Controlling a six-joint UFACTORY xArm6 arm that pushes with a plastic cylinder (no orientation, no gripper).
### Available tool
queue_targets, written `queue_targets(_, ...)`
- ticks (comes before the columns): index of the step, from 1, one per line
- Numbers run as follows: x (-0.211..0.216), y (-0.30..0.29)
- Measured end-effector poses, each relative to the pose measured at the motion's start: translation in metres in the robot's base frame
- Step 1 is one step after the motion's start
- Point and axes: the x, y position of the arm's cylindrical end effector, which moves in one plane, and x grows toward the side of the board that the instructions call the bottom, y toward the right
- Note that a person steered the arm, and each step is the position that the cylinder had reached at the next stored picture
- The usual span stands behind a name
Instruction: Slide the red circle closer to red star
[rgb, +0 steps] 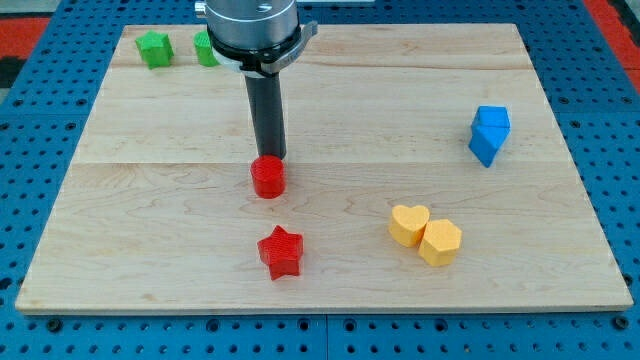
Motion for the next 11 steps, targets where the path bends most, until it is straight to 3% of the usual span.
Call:
queue_targets(3, 0.026, -0.041)
queue_targets(4, 0.040, -0.038)
queue_targets(6, 0.018, -0.005)
queue_targets(8, 0.023, 0.025)
queue_targets(11, 0.035, -0.010)
